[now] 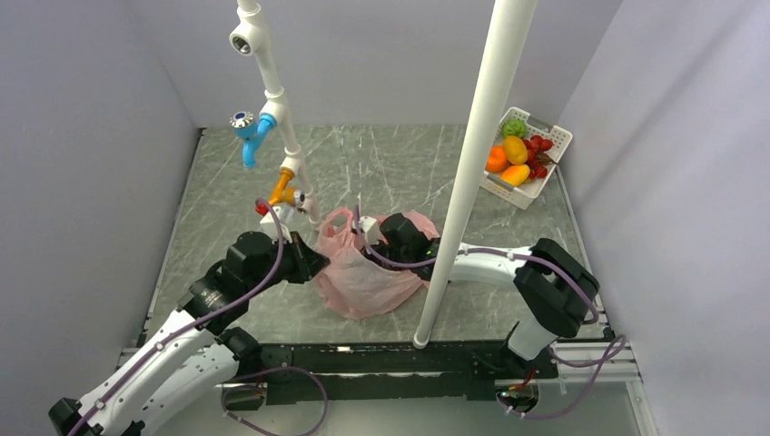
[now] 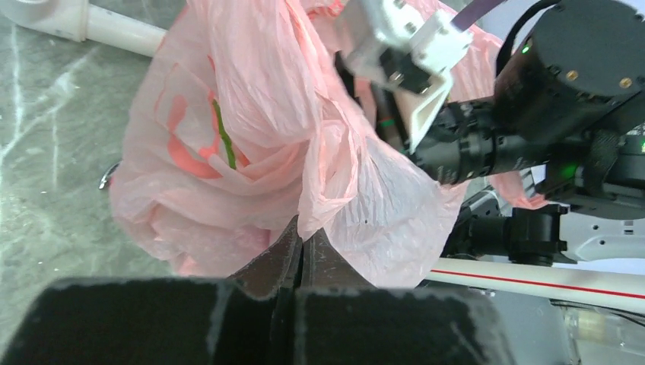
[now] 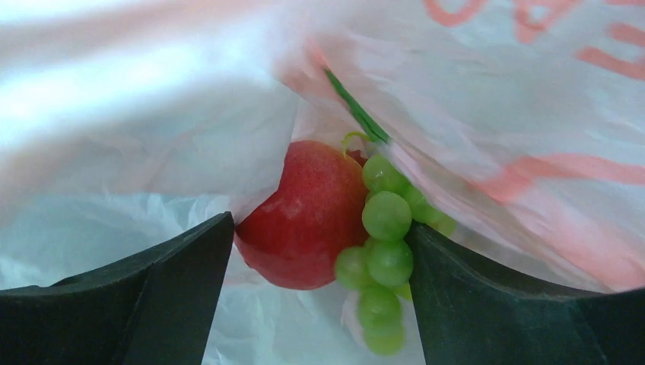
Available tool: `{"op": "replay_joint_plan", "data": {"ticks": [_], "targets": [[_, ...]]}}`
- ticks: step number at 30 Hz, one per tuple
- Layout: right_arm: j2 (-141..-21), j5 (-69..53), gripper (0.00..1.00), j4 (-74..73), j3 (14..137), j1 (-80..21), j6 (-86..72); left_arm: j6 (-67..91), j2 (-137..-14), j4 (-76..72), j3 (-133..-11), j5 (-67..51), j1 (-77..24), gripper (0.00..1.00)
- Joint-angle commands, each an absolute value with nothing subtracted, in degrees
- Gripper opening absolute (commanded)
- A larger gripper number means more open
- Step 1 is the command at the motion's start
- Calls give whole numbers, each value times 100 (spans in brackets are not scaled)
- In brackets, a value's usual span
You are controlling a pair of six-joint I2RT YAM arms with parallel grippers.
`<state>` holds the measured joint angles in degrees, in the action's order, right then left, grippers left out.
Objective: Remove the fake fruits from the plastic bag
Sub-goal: Take out the fake fruit from the plastic bag.
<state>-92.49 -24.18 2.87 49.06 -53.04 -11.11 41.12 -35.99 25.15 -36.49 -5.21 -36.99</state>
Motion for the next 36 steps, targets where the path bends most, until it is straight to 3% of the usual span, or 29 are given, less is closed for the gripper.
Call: {"op": "replay_joint_plan", "data": {"ticks": [1,5,12,25,36], "targets": [[-8736,-2744,0,625,4628,-4897,-1388,4050,-3305,2819,-3555,-55,-3712,0],[-8213,-3184,0,686,4468,-4371,-1600,4008,-3099,2661,-3174,-359,-3709,0],[-7518,-2838,0,409,4727,-4136,-1943,4080,-2927,2374,-2754,-649,-3710,0],[-6864,-4273,0,1082,4821,-3825,-2858,3969,-2795,2605,-2498,-359,-3711,0],[-6677,-4971,0,-308,4684,-3834,-2234,3934,-1921,1697,-2330,-287,-3709,0]]}}
